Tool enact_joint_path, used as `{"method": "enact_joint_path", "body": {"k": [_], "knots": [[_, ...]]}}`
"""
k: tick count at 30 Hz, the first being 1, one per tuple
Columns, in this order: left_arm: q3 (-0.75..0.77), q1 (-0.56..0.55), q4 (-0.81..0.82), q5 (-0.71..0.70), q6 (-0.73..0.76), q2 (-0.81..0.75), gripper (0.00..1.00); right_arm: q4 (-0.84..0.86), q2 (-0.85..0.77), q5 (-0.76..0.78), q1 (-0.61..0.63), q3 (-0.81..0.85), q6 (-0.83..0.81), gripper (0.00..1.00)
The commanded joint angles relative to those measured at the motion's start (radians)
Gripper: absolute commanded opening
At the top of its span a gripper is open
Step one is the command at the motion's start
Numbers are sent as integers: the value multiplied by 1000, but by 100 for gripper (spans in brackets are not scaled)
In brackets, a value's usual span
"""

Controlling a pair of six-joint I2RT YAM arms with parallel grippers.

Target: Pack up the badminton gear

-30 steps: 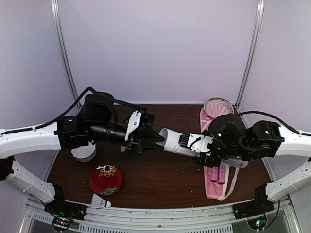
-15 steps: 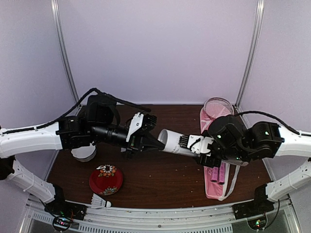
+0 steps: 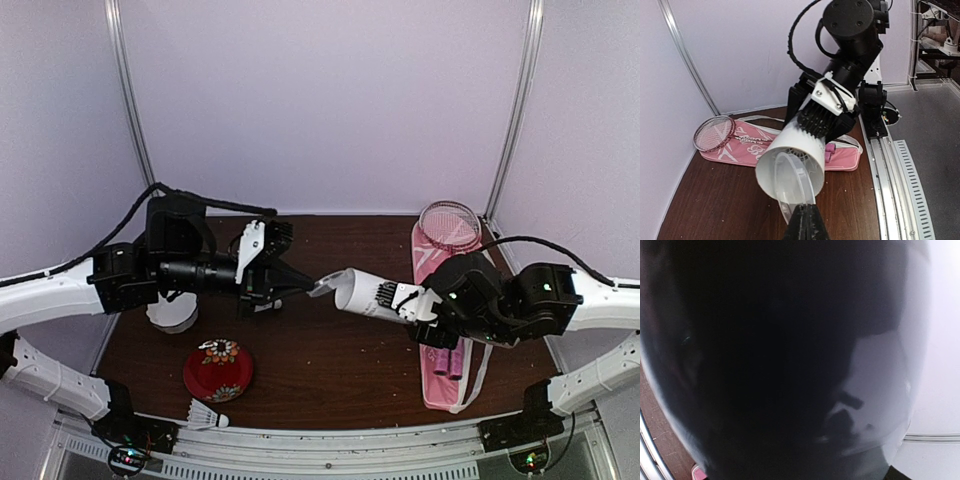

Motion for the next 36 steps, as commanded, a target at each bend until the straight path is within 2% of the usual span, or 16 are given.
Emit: {"method": "enact_joint_path", "body": {"k": [1, 10, 14, 23, 30, 36], "knots": [[-30, 38, 50, -70, -51, -43, 0, 10, -30, 80, 5, -27, 30, 46], [-105, 84, 107, -83, -128, 36, 0, 20, 18, 138, -16, -53, 64, 46], [-127, 96, 157, -157, -159, 97, 0, 16, 61, 166, -28, -48, 89, 46], [77, 97, -20, -347, -166, 479, 0, 9, 19, 143, -30, -44, 108, 47], [153, 98, -48, -364, -204, 629, 0, 2, -24, 128, -30, -64, 129, 47], [179, 114, -66, -359, -258, 684, 0, 16, -42, 112, -29, -75, 128, 47]]}}
